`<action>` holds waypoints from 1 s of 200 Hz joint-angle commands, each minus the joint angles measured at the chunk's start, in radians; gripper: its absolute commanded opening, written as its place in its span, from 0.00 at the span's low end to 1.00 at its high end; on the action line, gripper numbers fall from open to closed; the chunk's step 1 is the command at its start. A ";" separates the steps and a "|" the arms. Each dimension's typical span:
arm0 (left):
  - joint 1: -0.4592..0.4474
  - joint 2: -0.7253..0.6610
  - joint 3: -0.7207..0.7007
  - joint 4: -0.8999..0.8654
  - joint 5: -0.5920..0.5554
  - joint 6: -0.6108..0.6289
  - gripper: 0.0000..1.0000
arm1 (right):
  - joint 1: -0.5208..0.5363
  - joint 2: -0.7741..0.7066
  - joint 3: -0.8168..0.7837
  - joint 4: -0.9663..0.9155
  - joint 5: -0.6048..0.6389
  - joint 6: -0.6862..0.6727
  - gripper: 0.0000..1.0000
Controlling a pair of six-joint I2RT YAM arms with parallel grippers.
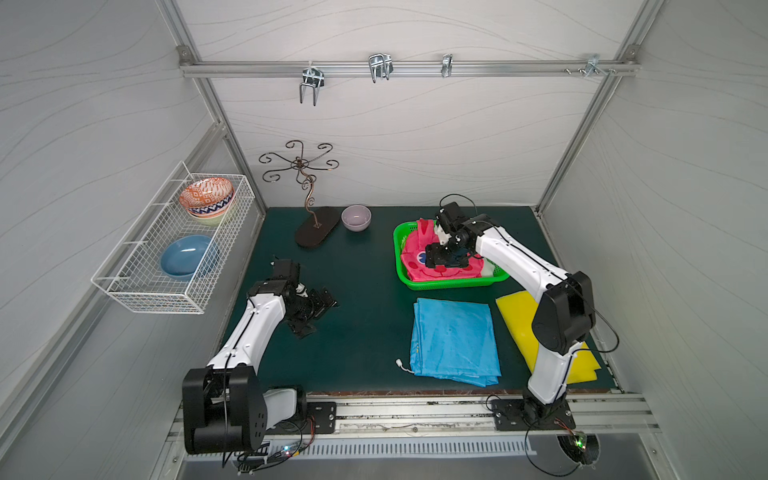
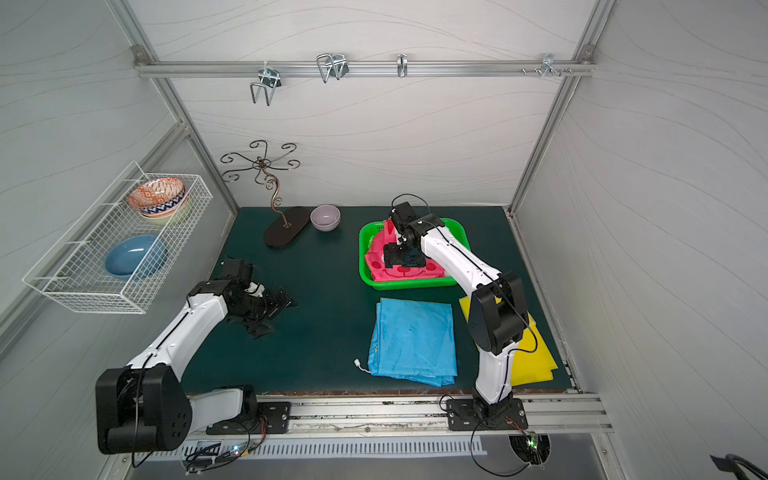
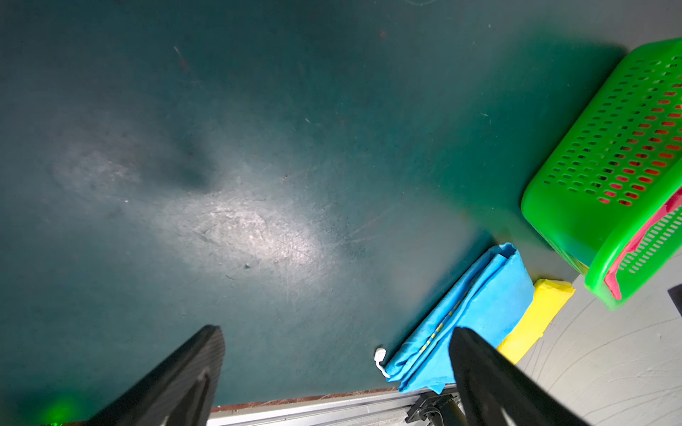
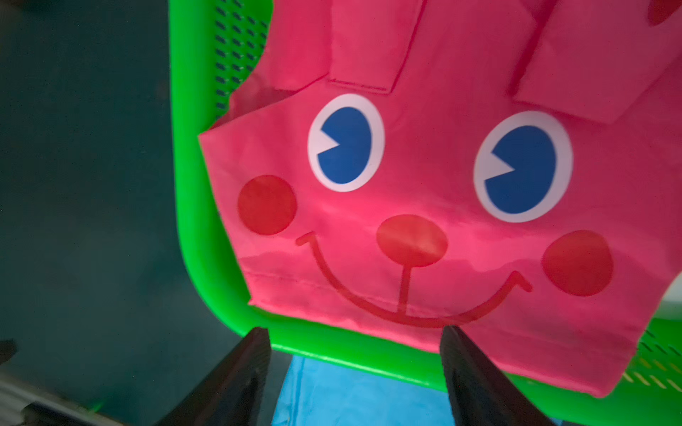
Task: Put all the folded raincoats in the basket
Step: Place the raincoat in the basket.
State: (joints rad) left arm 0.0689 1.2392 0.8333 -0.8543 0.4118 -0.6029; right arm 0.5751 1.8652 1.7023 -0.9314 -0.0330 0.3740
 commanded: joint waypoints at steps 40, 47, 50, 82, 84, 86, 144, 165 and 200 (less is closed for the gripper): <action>-0.010 -0.002 0.000 0.018 0.009 0.011 1.00 | 0.003 0.127 0.005 -0.136 0.028 -0.001 0.74; -0.011 -0.004 -0.002 0.022 0.011 0.009 1.00 | 0.002 0.138 0.001 -0.130 0.034 0.001 0.74; -0.011 -0.004 -0.002 0.024 0.011 0.008 1.00 | 0.002 0.143 -0.002 -0.129 0.036 0.002 0.74; -0.012 0.002 0.004 0.017 0.014 0.012 1.00 | -0.001 0.176 -0.032 -0.084 0.038 0.022 0.74; -0.012 0.002 0.004 0.017 0.014 0.012 1.00 | -0.001 0.178 -0.033 -0.081 0.038 0.025 0.74; -0.012 0.002 0.004 0.017 0.014 0.012 1.00 | -0.001 0.181 -0.033 -0.079 0.039 0.027 0.74; -0.040 -0.001 0.012 0.006 -0.026 0.012 1.00 | 0.025 0.190 -0.013 -0.032 0.119 0.072 0.76; -0.064 0.007 0.017 0.003 -0.048 0.011 1.00 | 0.051 0.094 -0.054 0.008 0.223 0.064 0.78; -0.123 0.026 0.052 -0.015 -0.091 0.011 1.00 | 0.048 -0.150 -0.195 0.121 0.227 0.066 0.85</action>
State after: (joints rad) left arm -0.0193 1.2499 0.8345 -0.8555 0.3687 -0.6029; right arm 0.6304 1.9015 1.5730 -0.8799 0.1493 0.4229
